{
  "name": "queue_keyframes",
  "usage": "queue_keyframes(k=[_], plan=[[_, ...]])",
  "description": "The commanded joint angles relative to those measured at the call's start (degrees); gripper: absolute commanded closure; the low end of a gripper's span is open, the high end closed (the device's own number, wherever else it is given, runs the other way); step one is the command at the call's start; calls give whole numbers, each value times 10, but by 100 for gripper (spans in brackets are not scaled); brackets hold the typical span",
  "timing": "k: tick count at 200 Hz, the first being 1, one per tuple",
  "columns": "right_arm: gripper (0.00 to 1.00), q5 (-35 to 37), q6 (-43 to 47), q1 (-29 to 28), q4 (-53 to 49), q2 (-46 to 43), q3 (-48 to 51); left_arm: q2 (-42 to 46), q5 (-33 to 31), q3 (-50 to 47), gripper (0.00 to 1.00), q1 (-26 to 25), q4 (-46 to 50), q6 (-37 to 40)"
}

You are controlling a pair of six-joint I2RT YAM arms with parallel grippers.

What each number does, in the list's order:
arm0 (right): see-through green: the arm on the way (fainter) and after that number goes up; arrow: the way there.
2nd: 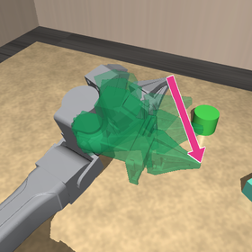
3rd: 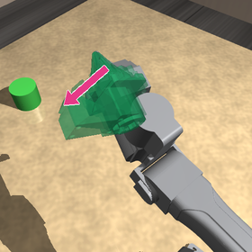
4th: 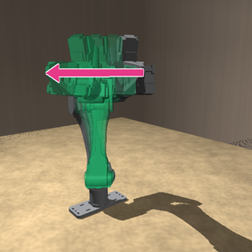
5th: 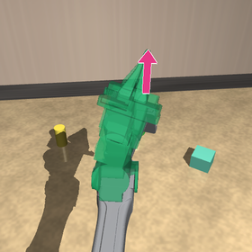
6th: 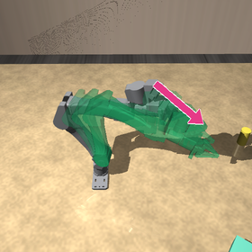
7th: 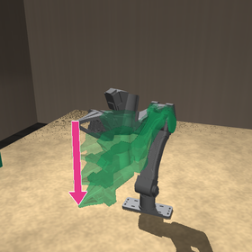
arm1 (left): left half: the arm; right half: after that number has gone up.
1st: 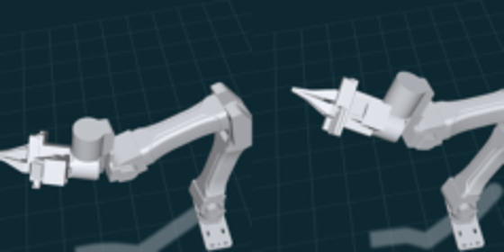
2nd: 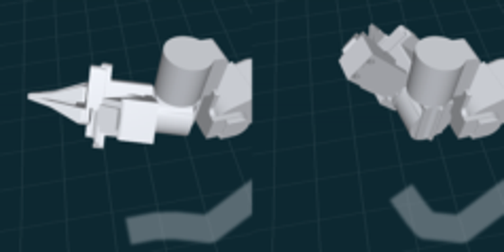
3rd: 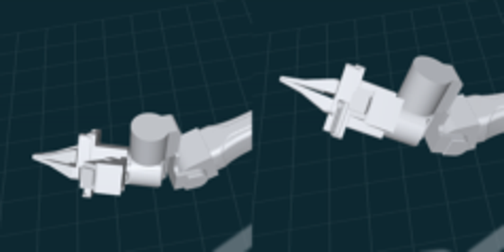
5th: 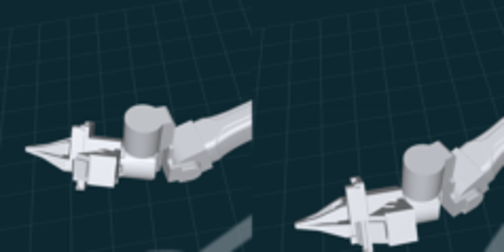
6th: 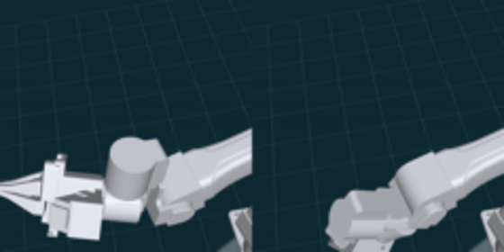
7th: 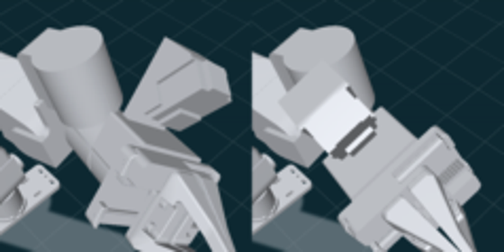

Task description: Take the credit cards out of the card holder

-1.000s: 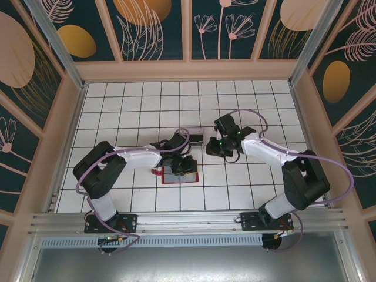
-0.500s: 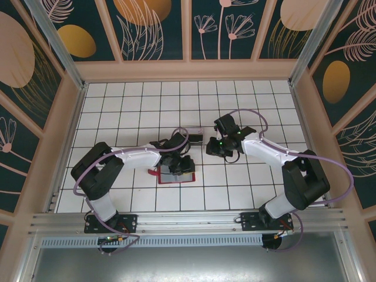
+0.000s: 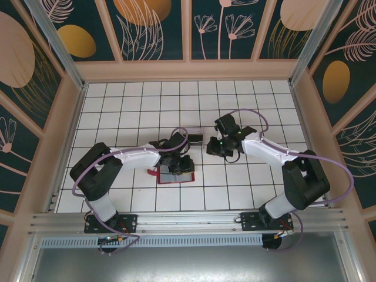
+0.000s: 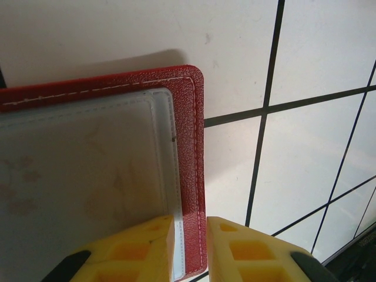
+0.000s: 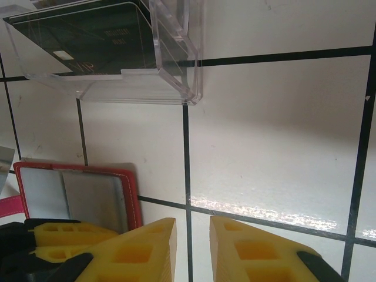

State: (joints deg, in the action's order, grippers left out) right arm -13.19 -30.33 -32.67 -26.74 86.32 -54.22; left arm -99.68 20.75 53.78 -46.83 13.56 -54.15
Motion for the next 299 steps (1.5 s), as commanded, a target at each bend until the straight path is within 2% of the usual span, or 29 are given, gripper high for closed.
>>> queue_keyframes(k=[1, 97, 180, 218, 266, 299], plan=[[77, -4, 8, 3, 6, 6, 5, 19, 3, -8, 78, 0, 8, 0], [77, -3, 6, 1, -2, 15, -4, 18, -11, -28, 78, 1, 5, 6], [77, -3, 6, 1, -2, 15, -3, 12, -110, 11, 75, -2, 123, 34], [77, -2, 8, 1, -1, 13, -3, -2, -127, 41, 74, -13, 157, 42], [76, -4, 10, 1, 3, 13, 3, -23, -155, 74, 69, -30, 196, 45], [76, -5, 11, 1, 6, 12, 7, -43, -209, 113, 65, -42, 261, 48]])
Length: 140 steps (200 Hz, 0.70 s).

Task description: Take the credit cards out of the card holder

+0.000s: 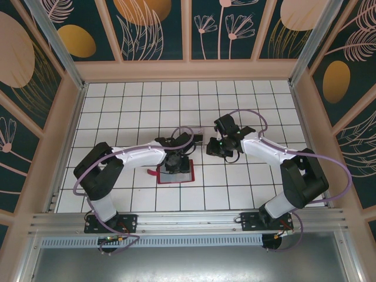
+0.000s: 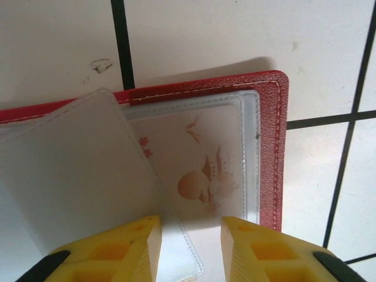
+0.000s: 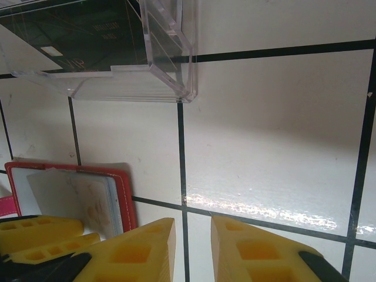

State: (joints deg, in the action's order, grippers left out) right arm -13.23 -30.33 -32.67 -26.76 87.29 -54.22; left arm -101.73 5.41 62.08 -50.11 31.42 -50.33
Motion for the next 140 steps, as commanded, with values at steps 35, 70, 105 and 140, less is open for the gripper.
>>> queue_keyframes(k=[35, 70, 105, 140], plan=[[76, -7, 14, 2, 10, 4, 8, -49, -100, 80, 63, -24, 142, 15], [76, -7, 17, 4, 10, 3, 10, -71, -133, 114, 62, -36, 180, 20], [76, -8, 18, 7, 11, -1, 14, -79, -159, 129, 61, -40, 222, 18], [76, -8, 18, 8, 12, -1, 15, -78, -176, 139, 59, -41, 240, 17]])
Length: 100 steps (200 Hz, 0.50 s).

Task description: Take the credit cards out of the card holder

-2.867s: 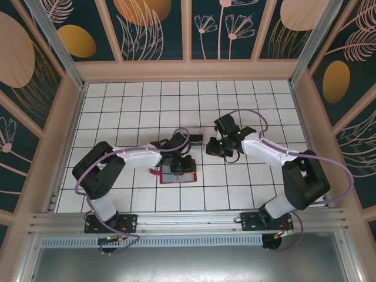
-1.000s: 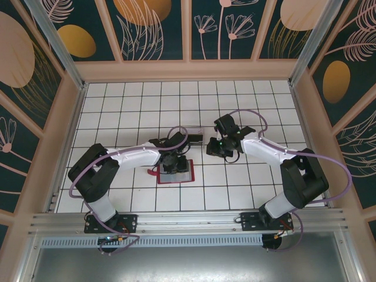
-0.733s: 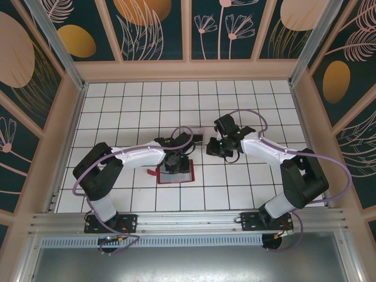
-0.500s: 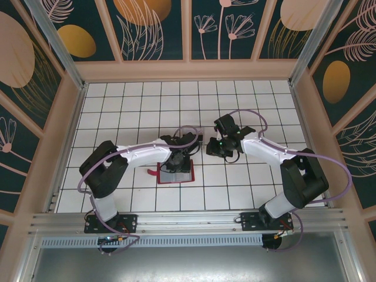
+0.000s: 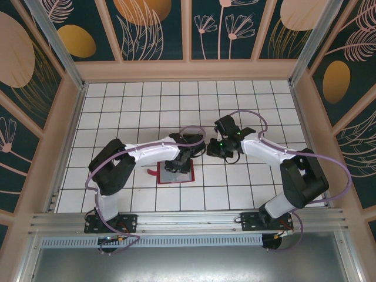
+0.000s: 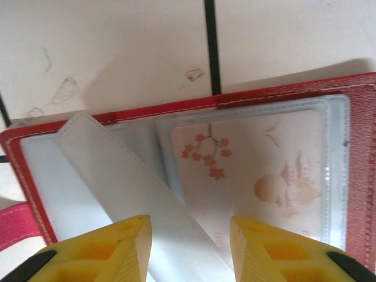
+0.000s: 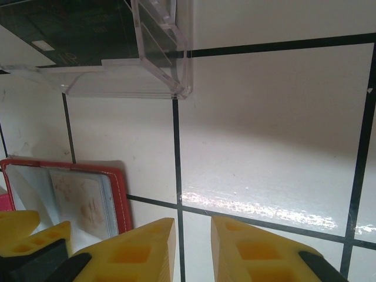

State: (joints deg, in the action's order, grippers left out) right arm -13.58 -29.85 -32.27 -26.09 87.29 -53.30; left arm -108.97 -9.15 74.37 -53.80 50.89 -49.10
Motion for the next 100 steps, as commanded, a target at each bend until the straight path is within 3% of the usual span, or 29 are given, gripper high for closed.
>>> queue_keyframes(k=[1, 100], plan=[[76, -5, 14, 4, 5, -1, 6, -6, -30, 17, 59, -4, 46, 5], [76, -6, 9, 2, 1, 4, -11, 36, -61, -4, 59, -3, 77, -3]])
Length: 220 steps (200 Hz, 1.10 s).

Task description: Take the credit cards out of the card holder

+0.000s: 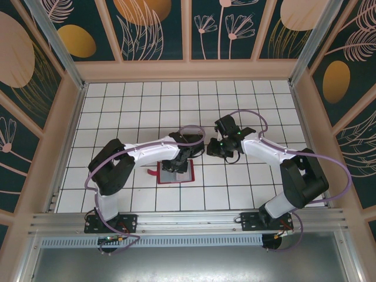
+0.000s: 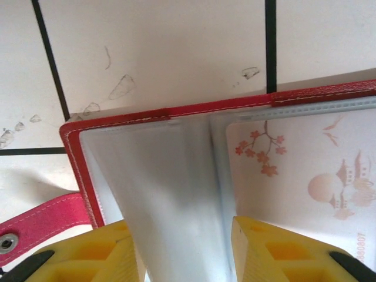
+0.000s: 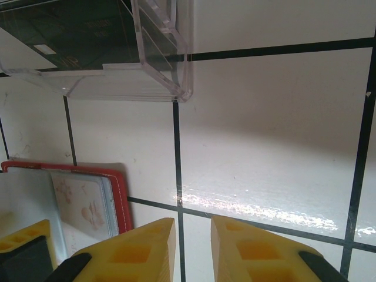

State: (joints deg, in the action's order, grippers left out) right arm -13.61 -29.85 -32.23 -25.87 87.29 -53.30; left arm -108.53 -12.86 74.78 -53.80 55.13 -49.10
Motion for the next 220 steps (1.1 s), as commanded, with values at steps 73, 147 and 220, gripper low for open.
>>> queue_keyframes(k=[73, 147, 220], plan=[[76, 4, -16, -42, -22, 25, -54, 99, -38, -73, 59, 12, 2, 18], [76, 2, -58, -107, -13, 77, -90, 237, 115, -183, 63, 99, -203, 55], [76, -8, -86, -141, 8, 117, -94, 230, 236, -270, 73, 140, -361, 20]])
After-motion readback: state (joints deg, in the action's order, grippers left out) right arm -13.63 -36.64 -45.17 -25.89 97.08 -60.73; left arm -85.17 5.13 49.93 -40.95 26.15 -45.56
